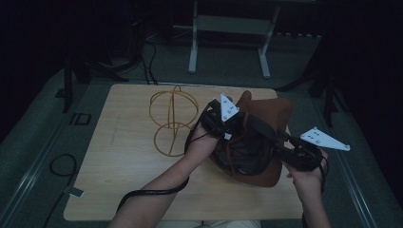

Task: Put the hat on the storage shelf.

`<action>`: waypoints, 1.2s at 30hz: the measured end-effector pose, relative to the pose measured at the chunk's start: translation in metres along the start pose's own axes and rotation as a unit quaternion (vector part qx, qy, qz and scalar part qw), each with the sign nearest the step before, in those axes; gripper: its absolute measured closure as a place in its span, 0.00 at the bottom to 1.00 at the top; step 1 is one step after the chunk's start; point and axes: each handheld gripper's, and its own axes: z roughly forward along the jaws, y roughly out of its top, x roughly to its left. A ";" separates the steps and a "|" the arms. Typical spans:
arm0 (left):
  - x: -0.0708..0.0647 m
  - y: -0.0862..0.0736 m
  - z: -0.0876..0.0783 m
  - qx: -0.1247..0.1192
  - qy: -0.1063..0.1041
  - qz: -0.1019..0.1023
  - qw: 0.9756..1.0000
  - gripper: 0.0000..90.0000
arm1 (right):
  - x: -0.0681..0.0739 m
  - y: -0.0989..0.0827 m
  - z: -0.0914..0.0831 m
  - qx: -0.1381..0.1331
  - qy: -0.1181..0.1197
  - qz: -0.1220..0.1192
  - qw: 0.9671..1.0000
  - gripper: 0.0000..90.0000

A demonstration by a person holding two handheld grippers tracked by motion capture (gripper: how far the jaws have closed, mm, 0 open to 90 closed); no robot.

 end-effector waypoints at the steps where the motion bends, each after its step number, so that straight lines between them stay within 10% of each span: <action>1: 0.000 0.000 0.000 0.000 0.000 0.000 1.000 0.96 | 0.000 0.000 0.000 0.000 0.000 0.000 1.000 0.56; 7: 0.001 0.002 -0.002 -0.008 -0.006 -0.010 1.000 0.96 | 0.000 -0.005 -0.015 0.028 0.038 -0.008 0.999 0.49; 11: 0.004 0.002 -0.010 -0.021 -0.008 -0.018 1.000 0.96 | -0.018 -0.003 -0.047 -0.011 0.054 0.007 0.998 0.46; 22: 0.017 -0.016 -0.021 -0.055 -0.050 -0.023 0.997 0.96 | -0.060 -0.006 -0.067 -0.009 -0.005 0.008 1.000 0.48; 31: 0.024 -0.022 -0.036 -0.127 -0.129 -0.010 0.983 0.96 | -0.064 -0.006 -0.038 0.021 0.023 0.010 0.999 0.51; 36: 0.028 -0.021 -0.045 -0.162 -0.175 -0.009 0.971 0.96 | -0.048 -0.002 -0.020 0.026 0.072 -0.005 0.997 0.55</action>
